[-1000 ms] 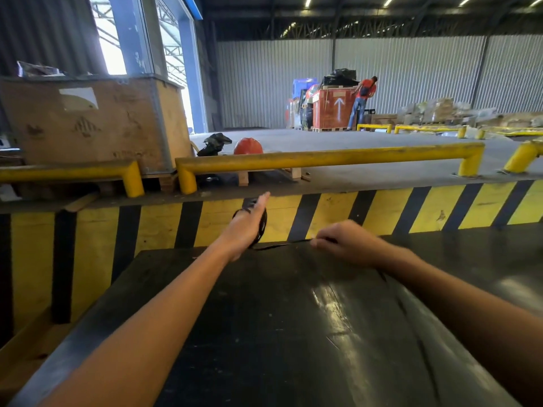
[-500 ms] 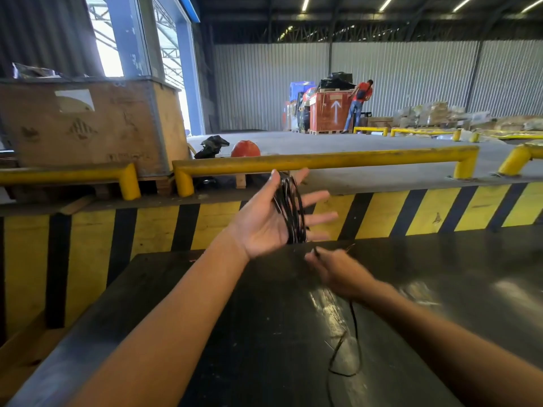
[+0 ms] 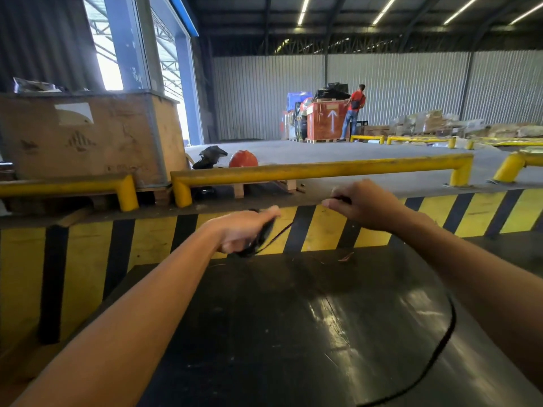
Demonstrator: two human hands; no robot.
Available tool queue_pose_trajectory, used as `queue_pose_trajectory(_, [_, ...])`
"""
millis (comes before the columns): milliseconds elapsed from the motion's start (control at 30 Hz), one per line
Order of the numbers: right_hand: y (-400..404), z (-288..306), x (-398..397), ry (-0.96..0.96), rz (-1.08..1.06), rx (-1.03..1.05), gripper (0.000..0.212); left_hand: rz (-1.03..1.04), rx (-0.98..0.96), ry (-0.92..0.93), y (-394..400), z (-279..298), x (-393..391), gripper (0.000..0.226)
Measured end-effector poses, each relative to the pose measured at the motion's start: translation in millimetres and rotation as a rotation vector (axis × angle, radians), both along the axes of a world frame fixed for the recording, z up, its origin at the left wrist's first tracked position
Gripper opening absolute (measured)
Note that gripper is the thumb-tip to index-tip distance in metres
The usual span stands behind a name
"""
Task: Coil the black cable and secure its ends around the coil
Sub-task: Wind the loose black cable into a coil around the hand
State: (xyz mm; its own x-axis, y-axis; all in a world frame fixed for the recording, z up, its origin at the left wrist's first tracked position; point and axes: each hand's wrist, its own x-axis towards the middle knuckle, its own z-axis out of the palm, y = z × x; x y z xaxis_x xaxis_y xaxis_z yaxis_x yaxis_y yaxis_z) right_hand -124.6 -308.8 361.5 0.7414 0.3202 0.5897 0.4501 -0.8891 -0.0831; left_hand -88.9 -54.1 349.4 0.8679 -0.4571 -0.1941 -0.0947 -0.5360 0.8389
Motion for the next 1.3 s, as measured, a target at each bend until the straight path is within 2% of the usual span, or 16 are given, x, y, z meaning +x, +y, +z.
queue_pose_trajectory(33, [3,4,4,-0.017,-0.004,0.007,0.023,-0.093,0.065,0.072,-6,1,-8,0.057])
queue_pose_trajectory(100, [8,5,9,-0.052,-0.035,0.020,0.024,-0.313,0.000,0.218,-13,2,-20,0.054])
queue_pose_trajectory(233, [23,-28,0,-0.034,0.000,0.041,0.024,-0.648,-0.556,0.458,-19,4,-36,0.055])
queue_pose_trajectory(300, [42,-59,-8,0.036,0.045,0.050,0.023,-0.635,-0.839,0.459,-26,11,-41,0.056])
queue_pose_trajectory(400, [71,-99,-24,0.246,0.093,0.179,0.026,-0.326,-1.024,0.273,-38,14,-39,0.052])
queue_pose_trajectory(467, [77,-114,-31,0.281,0.129,0.075,0.025,-0.091,-0.958,0.061,-36,5,-30,0.050])
queue_pose_trajectory(500, [74,-117,-35,0.304,0.140,0.013,0.024,0.010,-0.842,-0.067,-32,-1,-25,0.050])
queue_pose_trajectory(600, [49,-102,-38,0.358,0.113,-0.112,0.023,0.186,-0.285,-0.332,-10,-23,-11,0.054])
queue_pose_trajectory(667, [29,-81,-33,0.298,0.073,-0.160,0.026,0.154,-0.016,-0.233,0,-39,-8,0.058])
queue_pose_trajectory(733, [14,-60,-25,0.219,0.055,-0.183,0.029,-0.058,0.124,0.037,-1,-51,-15,0.055])
queue_pose_trajectory(800, [5,-46,-18,0.157,0.061,-0.187,0.031,-0.364,0.076,0.320,-8,-57,-28,0.046])
queue_pose_trajectory(867, [2,-43,-15,0.107,0.087,-0.094,0.037,-0.564,-0.142,0.445,-13,-54,-39,0.048])
queue_pose_trajectory(967, [4,-61,-19,0.118,0.097,0.202,0.049,-0.573,-0.621,0.517,-12,-36,-52,0.056])
queue_pose_trajectory(1067, [25,-106,-31,0.332,0.089,0.287,0.041,-0.448,-0.980,0.477,-13,-17,-50,0.055])
queue_pose_trajectory(1133, [50,-133,-46,0.456,0.136,0.280,0.036,-0.344,-1.017,0.381,-20,-12,-47,0.051])
queue_pose_trajectory(1300, [90,-128,-77,0.505,0.265,0.029,0.031,-0.052,-0.714,0.045,-23,-30,-29,0.050])
